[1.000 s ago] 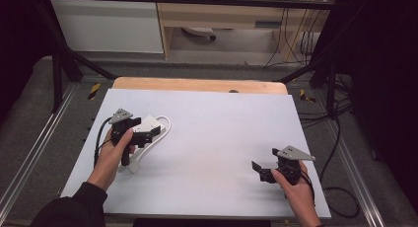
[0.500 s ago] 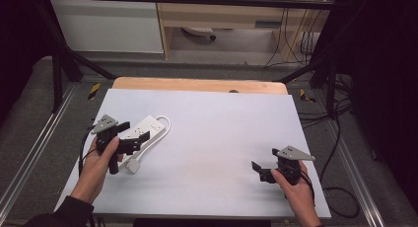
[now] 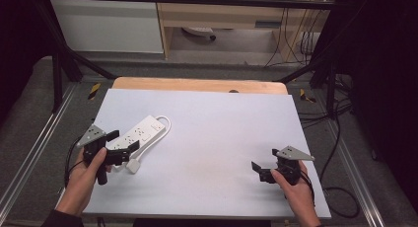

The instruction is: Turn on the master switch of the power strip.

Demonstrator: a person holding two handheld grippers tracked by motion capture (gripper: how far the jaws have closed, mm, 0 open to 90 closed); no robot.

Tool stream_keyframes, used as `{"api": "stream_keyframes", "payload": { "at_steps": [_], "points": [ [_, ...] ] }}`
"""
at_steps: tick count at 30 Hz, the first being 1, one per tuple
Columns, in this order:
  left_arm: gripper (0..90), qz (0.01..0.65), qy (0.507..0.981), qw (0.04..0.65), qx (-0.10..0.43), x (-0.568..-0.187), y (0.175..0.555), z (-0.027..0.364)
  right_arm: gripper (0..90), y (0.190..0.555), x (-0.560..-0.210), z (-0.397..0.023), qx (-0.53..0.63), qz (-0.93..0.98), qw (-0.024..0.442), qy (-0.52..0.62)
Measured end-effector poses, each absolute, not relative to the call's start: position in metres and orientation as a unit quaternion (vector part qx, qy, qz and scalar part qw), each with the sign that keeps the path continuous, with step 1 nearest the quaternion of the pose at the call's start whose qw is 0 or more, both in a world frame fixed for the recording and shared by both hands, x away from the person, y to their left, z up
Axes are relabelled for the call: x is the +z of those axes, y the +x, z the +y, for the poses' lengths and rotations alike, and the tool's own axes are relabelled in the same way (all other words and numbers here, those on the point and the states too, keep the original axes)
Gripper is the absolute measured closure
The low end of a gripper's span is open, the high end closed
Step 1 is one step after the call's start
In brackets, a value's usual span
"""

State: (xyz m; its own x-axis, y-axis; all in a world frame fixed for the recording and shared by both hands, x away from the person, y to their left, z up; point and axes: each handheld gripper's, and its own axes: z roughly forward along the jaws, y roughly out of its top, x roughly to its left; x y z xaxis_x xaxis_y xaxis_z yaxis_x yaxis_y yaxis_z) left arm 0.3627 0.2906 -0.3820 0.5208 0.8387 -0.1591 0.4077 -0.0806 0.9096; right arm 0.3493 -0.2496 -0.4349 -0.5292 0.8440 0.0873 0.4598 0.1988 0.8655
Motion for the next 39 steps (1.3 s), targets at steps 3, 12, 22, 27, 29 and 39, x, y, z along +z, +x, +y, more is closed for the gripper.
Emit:
{"api": "stream_keyframes", "payload": {
  "at_steps": [3,12,22,27,29,39],
  "points": [
    [7.2,0.442,0.702,0.517,0.212,-0.384,0.358,0.296,4.2,0.349,-0.435,-0.249,0.457,0.745,0.21,0.437],
    [7.6,0.442,0.695,0.526,0.213,-0.396,0.343,0.307,4.2,0.349,-0.435,-0.25,0.457,0.745,0.21,0.438],
    [8.1,0.447,0.681,0.535,0.224,-0.404,0.331,0.318,4.1,0.349,-0.435,-0.251,0.456,0.743,0.211,0.441],
    [8.2,0.441,0.685,0.534,0.225,-0.408,0.327,0.318,4.0,0.349,-0.435,-0.252,0.456,0.743,0.212,0.442],
    [8.2,0.44,0.689,0.531,0.223,-0.411,0.325,0.316,4.0,0.349,-0.435,-0.251,0.456,0.743,0.212,0.442],
    [8.3,0.426,0.718,0.504,0.222,-0.421,0.314,0.305,2.9,0.35,-0.436,-0.253,0.445,0.743,0.22,0.449]
  ]
}}
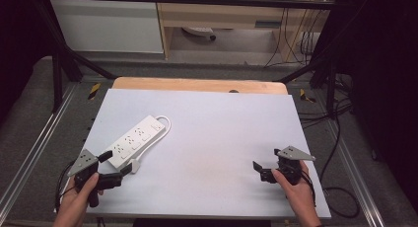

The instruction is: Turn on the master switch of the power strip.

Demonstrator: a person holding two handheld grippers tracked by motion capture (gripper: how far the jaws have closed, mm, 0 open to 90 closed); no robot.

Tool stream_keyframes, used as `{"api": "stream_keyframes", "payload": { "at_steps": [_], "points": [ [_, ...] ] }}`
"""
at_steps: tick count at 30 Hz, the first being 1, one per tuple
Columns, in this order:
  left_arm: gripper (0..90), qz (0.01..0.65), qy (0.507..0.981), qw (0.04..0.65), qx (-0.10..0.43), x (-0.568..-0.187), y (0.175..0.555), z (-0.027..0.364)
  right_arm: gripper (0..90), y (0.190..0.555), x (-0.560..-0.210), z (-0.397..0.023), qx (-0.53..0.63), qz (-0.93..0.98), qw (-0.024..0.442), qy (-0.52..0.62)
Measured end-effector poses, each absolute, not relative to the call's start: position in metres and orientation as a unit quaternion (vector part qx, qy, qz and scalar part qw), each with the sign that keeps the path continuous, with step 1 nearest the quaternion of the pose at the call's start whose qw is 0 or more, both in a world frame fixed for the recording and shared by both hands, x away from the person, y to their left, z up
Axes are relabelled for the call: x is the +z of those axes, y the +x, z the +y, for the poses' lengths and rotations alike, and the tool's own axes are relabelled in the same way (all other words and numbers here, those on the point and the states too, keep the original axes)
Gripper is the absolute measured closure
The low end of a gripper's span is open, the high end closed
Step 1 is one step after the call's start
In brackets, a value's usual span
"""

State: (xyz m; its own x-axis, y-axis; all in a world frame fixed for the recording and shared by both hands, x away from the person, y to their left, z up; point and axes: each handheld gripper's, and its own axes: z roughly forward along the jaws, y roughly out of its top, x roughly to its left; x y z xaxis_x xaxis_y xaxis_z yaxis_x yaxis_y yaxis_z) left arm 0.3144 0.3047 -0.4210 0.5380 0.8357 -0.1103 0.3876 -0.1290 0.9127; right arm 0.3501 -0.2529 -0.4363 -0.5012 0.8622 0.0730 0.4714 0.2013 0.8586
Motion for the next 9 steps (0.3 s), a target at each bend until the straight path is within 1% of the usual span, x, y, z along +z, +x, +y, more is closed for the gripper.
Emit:
{"api": "stream_keyframes", "payload": {
  "at_steps": [4,6,9],
  "points": [
    [8.7,0.423,0.724,0.497,0.225,-0.428,0.31,0.302,3.3,0.354,-0.444,-0.255,0.402,0.754,0.228,0.467],
    [8.7,0.424,0.728,0.488,0.227,-0.429,0.31,0.302,3.2,0.358,-0.45,-0.257,0.379,0.755,0.226,0.486],
    [8.8,0.43,0.722,0.49,0.232,-0.429,0.311,0.304,3.2,0.367,-0.46,-0.258,0.34,0.758,0.222,0.51]
  ]
}}
